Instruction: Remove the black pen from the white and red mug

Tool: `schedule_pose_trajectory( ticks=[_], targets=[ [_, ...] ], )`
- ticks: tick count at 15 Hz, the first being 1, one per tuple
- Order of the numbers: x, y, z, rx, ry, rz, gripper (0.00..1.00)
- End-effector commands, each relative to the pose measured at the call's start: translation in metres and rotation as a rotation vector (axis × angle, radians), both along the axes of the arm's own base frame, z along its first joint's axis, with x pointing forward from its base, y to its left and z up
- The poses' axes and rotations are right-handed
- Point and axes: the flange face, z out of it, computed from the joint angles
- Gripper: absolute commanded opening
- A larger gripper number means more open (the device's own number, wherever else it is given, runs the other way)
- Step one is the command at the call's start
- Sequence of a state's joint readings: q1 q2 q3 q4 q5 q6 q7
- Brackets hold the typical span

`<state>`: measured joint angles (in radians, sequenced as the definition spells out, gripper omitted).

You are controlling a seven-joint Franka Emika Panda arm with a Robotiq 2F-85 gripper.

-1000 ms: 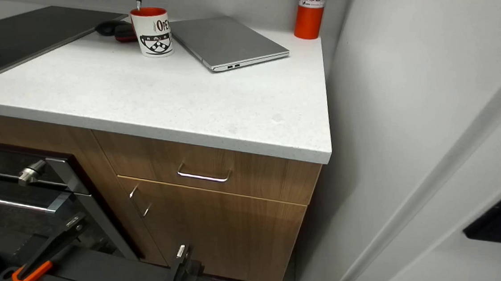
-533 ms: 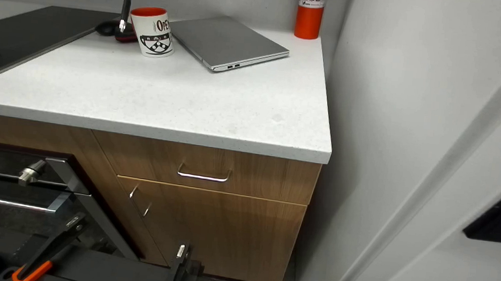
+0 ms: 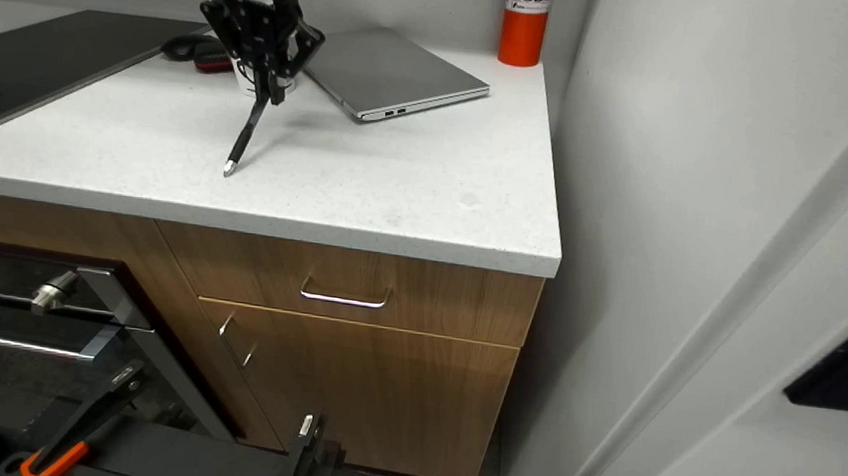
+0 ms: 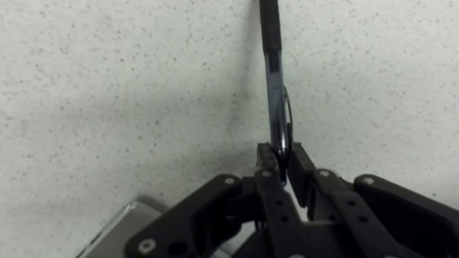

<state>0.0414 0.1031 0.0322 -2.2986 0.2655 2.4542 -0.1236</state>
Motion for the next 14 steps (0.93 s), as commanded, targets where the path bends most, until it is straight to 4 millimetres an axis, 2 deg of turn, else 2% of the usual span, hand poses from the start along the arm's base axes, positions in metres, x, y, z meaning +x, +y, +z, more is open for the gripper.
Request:
schedule_pose_trajectory(
  ticks=[1,2,3,4,12,14],
  targets=[
    [0.009,-0.01,-0.02,0.009,0.007,-0.062,0.01],
    [0.009,-0.011,-0.024,0.004,0.014,-0.066,0.01],
    [0.008,-0.013,-0.025,-0.002,0.021,-0.069,0.3],
    [0.007,-0.014,-0.024,0.0,0.022,-0.073,0.31],
    [0.006,-0.018,-0.007,-0.004,-0.001,-0.089,0.99],
    [0.007,-0.018,-0.006,0.001,-0.001,-0.09,1.0]
  ],
)
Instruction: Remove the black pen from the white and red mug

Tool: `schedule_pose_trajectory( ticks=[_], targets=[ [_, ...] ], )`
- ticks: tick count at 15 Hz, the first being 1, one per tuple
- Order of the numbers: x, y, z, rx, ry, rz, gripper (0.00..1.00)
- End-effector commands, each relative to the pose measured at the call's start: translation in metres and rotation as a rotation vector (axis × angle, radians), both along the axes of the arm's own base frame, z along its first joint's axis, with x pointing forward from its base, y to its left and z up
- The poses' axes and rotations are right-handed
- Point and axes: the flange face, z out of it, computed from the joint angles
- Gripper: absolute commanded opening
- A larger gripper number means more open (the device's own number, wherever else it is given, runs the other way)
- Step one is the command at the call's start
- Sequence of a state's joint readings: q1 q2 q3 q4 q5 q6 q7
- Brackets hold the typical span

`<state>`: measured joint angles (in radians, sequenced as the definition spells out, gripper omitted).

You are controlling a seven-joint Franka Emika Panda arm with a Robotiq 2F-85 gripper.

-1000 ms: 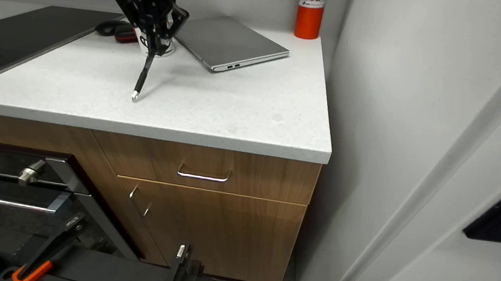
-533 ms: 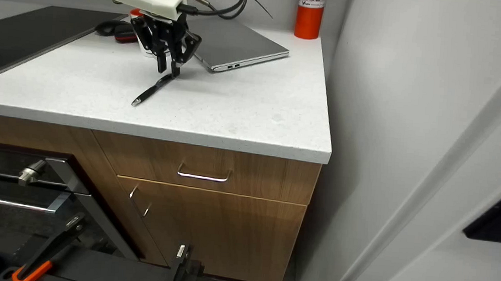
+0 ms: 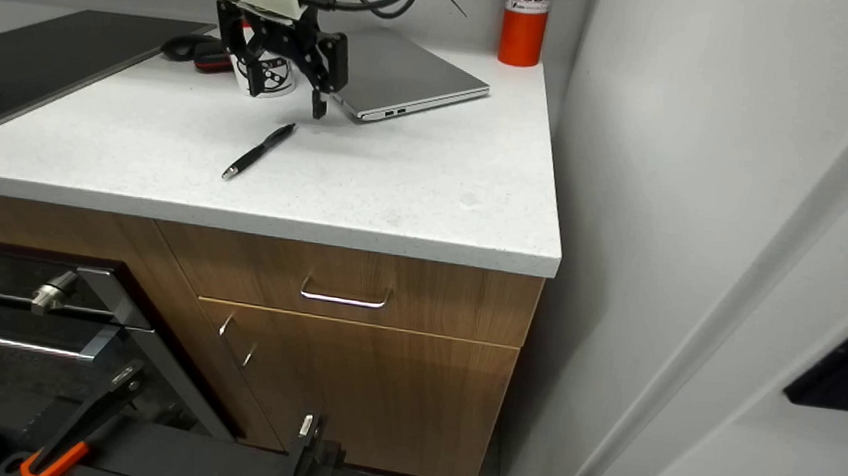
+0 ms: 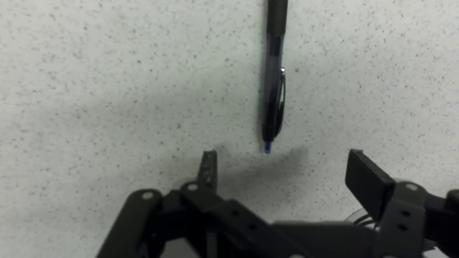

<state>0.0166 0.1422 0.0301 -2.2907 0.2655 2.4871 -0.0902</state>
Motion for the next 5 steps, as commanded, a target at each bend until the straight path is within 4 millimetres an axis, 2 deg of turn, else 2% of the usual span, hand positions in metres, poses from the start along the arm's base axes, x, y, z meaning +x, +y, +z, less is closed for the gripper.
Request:
schedule_pose_trajectory(
  ticks=[1,2,5],
  targets=[
    [0.002,-0.0012,0.0091,0.02,0.002,-0.012,1.0],
    [0.0011,-0.0003,0.0016,0.0,-0.001,0.0,1.0],
    [0.002,-0.0001,0.0028,0.001,-0.002,0.0,1.0]
  ],
)
